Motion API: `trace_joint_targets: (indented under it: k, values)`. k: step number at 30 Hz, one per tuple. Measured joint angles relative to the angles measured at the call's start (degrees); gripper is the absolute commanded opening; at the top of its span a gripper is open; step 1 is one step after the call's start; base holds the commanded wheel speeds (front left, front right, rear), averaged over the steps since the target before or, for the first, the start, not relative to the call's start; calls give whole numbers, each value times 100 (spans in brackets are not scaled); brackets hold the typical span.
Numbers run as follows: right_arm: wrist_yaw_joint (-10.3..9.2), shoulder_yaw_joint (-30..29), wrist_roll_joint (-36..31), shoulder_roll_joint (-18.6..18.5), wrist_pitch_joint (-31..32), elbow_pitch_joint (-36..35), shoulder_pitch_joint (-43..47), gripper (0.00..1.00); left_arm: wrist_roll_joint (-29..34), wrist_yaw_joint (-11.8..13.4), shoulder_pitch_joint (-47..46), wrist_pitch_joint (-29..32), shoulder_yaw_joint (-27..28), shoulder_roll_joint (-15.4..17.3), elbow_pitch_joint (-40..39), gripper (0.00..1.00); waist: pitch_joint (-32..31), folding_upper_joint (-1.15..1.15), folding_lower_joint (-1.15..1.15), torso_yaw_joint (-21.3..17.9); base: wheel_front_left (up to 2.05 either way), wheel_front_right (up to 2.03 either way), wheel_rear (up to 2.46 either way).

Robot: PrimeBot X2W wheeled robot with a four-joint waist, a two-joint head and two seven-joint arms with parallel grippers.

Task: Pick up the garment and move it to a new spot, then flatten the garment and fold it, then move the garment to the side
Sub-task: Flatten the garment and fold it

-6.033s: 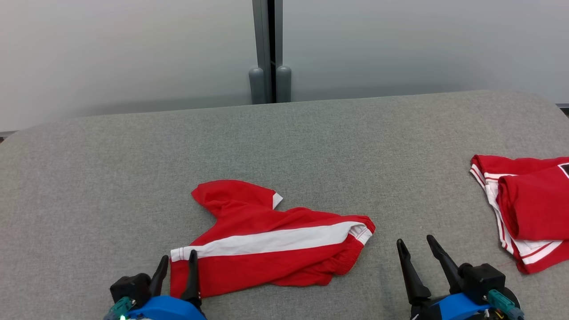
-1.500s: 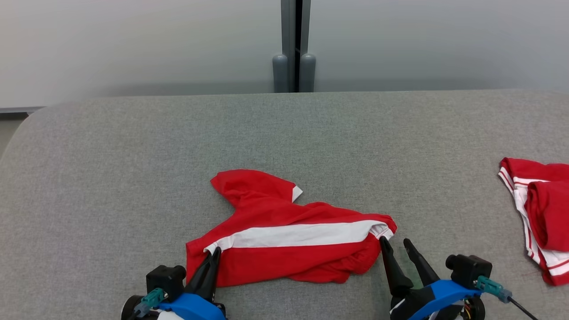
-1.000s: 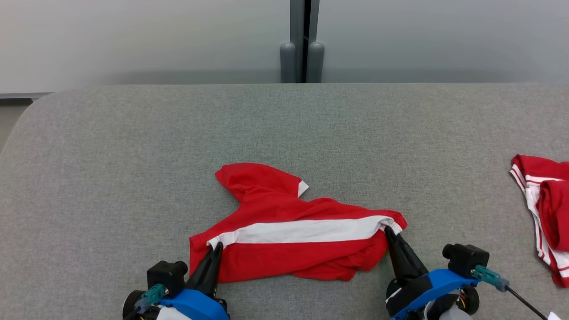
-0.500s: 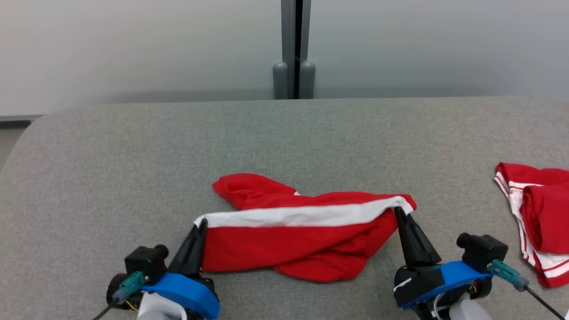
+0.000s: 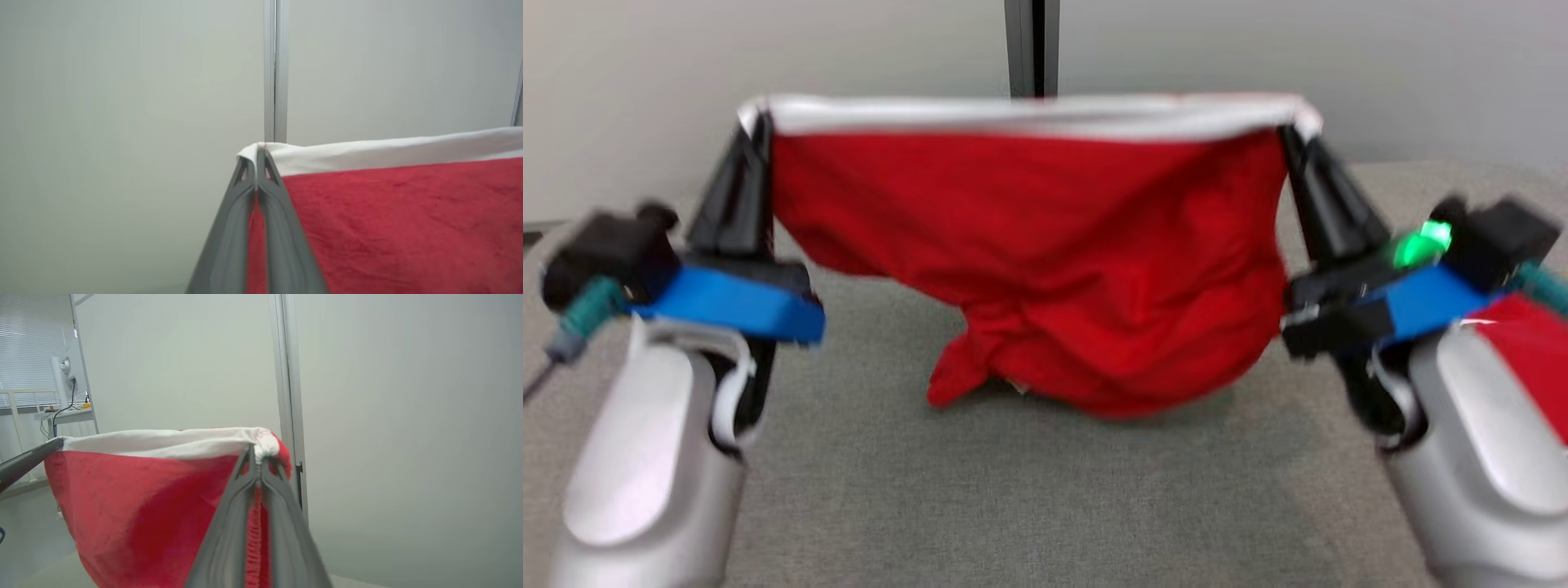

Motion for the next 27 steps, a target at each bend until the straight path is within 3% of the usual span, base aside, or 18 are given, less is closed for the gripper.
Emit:
trace_joint_targets:
  k: [8,17,22,27]
  values:
    - [0,282,-396,-367,326,555,-2213,0,234,-10,-2028,282,-62,101,479,0,852,1,2,-46,0,0,0]
    - [0,1,-1767,-364,-176,1788,-4398,0,762,321,-4027,-356,15,-13,1120,0,1779,2,2,226,0,0,0]
    - [0,-41,-1989,-304,-198,1859,-4476,0,767,219,-3911,-378,31,-308,1209,0,2028,2,2,455,0,0,0]
    - [0,153,-1892,-380,-198,1957,-3509,0,693,124,-2871,-378,132,-636,1295,0,2081,2,2,572,0,0,0]
